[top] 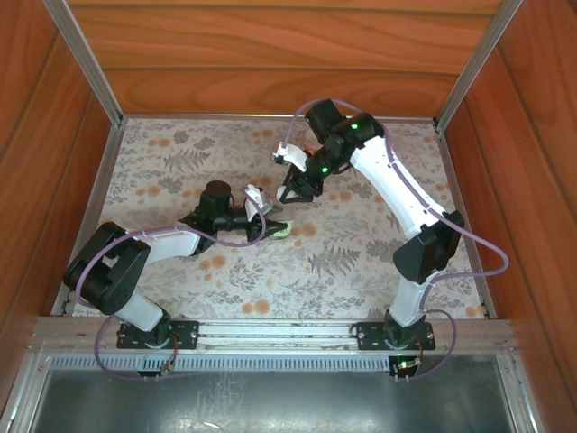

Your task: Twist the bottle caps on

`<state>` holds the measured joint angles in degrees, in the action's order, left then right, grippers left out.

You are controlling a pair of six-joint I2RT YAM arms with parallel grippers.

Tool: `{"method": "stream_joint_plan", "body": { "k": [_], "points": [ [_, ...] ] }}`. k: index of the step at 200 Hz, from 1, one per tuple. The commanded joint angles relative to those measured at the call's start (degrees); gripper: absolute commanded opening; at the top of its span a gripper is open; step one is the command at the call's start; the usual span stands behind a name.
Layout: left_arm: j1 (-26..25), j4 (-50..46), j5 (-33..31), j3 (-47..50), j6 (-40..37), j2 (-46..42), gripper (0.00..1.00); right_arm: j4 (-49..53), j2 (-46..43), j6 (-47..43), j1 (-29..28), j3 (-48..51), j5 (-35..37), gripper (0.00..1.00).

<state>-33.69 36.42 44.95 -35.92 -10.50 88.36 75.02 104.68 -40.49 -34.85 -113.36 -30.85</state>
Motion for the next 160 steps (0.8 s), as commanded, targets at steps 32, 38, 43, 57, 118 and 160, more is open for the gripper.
{"method": "stream_joint_plan", "body": {
  "k": [32,38,43,57,118,160],
  "points": [
    [0.4,1.1,1.5,0.5,0.0,-1.6,0.52,1.5,-0.1,-0.6,-0.1,-0.9,0.8,0.47],
    [0.5,1.1,1.5,0.4,0.1,-1.7,0.52,1.5,-0.2,-0.6,-0.2,-0.8,0.8,0.47],
    [0.5,1.1,1.4,0.4,0.2,-1.8,0.52,1.5,-0.3,-0.6,-0.2,-0.7,0.7,0.47],
    [0.5,1.1,1.5,0.4,0.6,-1.9,0.51,1.5,-0.4,-0.4,-0.2,-0.2,0.6,0.47],
    [0.7,1.2,-8.2,0.3,2.5,-2.9,0.51,-2.1,-1.3,7.4,-0.3,2.1,3.0,0.36],
    [0.9,1.3,-18.5,0.6,2.4,-4.2,0.51,-9.6,-5.0,21.0,-0.4,9.5,9.9,0.36]
  ]
}}
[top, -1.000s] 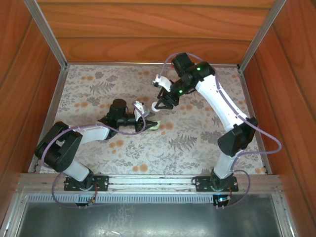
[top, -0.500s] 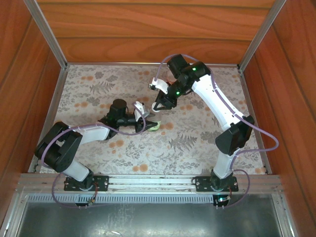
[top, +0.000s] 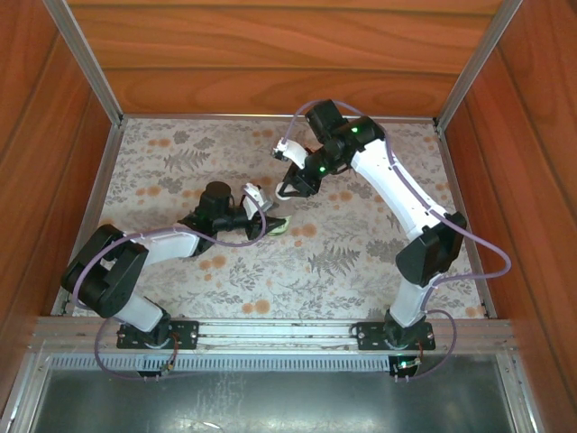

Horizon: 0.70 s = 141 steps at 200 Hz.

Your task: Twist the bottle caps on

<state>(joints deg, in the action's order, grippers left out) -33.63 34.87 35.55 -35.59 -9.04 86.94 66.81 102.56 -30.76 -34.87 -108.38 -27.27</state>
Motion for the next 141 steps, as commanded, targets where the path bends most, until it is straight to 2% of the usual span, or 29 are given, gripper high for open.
{"method": "stream_joint_plan", "body": {
  "k": [1,39,63,99,119,141],
  "points": [
    [0.8,2.8,-9.3,0.3,0.9,-2.9,0.51,-1.6,-3.0,11.9,-0.4,4.8,6.5,0.36],
    [-0.1,2.8,-19.3,1.4,-3.0,-5.4,0.51,-4.2,-5.4,30.4,-0.4,9.9,9.9,0.35],
    [-2.1,2.8,-26.6,1.9,-8.0,-6.9,0.51,-5.3,-6.4,40.8,-0.5,12.9,8.5,0.35],
    [-5.3,2.8,-37.1,2.6,-16.0,-8.0,0.51,-2.5,-6.3,55.4,-0.4,12.7,10.5,0.35],
    [-5.7,2.8,-37.9,2.8,-17.7,-8.0,0.51,-2.3,-6.2,60.0,-0.2,12.4,8.3,0.38],
    [-5.7,2.9,-35.6,3.1,-18.0,-7.6,0.51,-4.0,-6.4,60.6,0.1,12.3,5.5,0.43]
  ]
}}
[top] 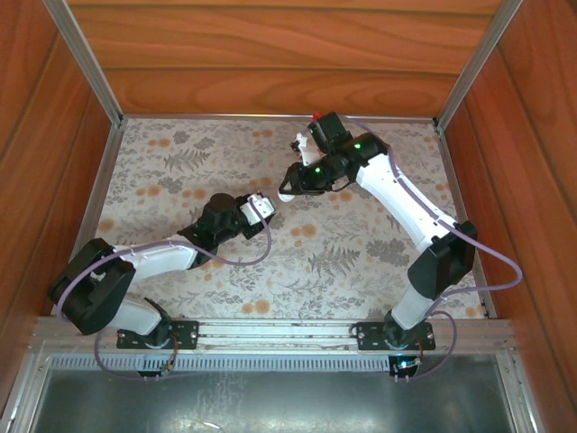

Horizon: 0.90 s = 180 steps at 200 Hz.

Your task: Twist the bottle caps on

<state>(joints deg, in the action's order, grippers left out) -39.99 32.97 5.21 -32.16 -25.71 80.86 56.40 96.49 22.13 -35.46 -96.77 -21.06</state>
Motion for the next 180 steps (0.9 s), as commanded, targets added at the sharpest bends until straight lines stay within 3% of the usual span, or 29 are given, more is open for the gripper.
{"method": "stream_joint_plan", "body": {
  "k": [1,24,52,76,101,117,149,180],
  "points": [
    [0.7,4.8,-5.1,-0.4,-1.4,-1.4,0.51,6.4,-0.3,7.6,0.6,0.7,-0.7,0.44],
    [0.9,4.3,1.6,0.0,-0.6,-0.7,0.51,6.3,-0.7,3.1,0.9,-0.6,0.4,0.61],
    [3.1,0.9,14.9,0.1,2.9,0.9,0.51,4.0,-3.9,-13.2,1.3,-1.7,3.9,0.79],
    [5.8,0.4,24.2,1.0,7.4,1.3,0.51,1.7,-6.7,-30.6,1.3,-0.9,1.5,0.79],
    [8.0,0.1,33.3,0.8,10.2,1.0,0.51,2.3,-9.3,-48.7,1.1,1.3,-6.1,0.74],
    [8.5,-2.2,36.7,0.3,10.0,0.5,0.51,4.4,-9.8,-59.0,0.6,1.3,-5.1,0.75],
    [8.7,-4.6,39.9,-0.1,9.2,0.1,0.51,11.4,-5.6,-67.2,0.5,-4.9,-6.6,0.74],
    [8.7,-5.3,40.5,-0.9,8.8,0.7,0.51,15.2,-1.7,-69.6,-0.9,-9.1,-9.2,0.74]
  ]
}}
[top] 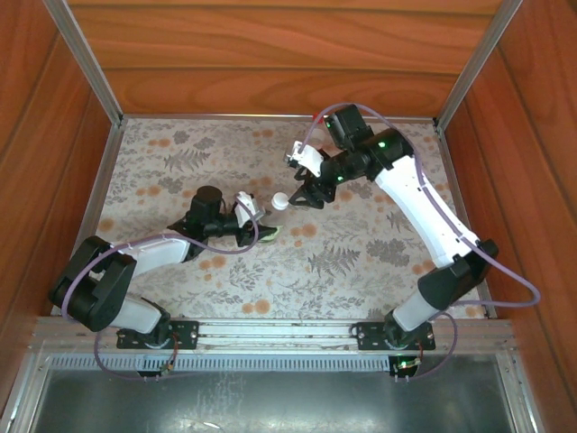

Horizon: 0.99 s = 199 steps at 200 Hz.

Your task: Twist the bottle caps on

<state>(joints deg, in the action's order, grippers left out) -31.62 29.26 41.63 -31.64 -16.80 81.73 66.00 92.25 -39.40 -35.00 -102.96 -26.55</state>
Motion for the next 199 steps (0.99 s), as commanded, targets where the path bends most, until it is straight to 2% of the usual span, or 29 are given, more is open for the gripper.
{"method": "stream_joint_plan", "body": {
  "k": [1,23,53,80,133,169,183,199],
  "points": [
    [0.3,-1.6,4.2,-1.4,-0.1,-0.2,0.51,5.7,2.5,-8.1,-1.5,-3.0,-3.6,0.74],
    [0.3,-1.9,5.3,-1.8,-0.1,-0.2,0.51,7.6,6.7,-9.0,-2.7,-4.6,-2.8,0.72],
    [0.4,-2.1,5.0,-1.6,-0.3,-0.8,0.51,8.8,9.0,-9.0,-3.8,-5.8,-2.7,0.65],
    [0.4,-2.3,5.0,-1.2,-0.5,-1.5,0.51,9.0,10.1,-8.8,-3.9,-6.3,-2.2,0.64],
    [0.3,-2.6,3.6,-0.9,-1.0,-1.8,0.51,8.5,10.6,-7.2,-4.0,-6.6,-2.2,0.45],
    [0.4,-2.6,2.9,-1.4,-0.1,-2.2,0.51,7.9,9.9,-6.0,-4.0,-5.4,-0.7,0.4],
    [0.3,-2.6,0.9,-1.6,0.1,-2.7,0.51,7.5,9.9,-3.6,-4.0,-5.2,-0.3,0.37],
    [0.4,-2.6,-4.2,-1.7,-0.4,-3.2,0.51,6.0,9.7,2.0,-4.0,-4.9,0.6,0.32]
  ]
}}
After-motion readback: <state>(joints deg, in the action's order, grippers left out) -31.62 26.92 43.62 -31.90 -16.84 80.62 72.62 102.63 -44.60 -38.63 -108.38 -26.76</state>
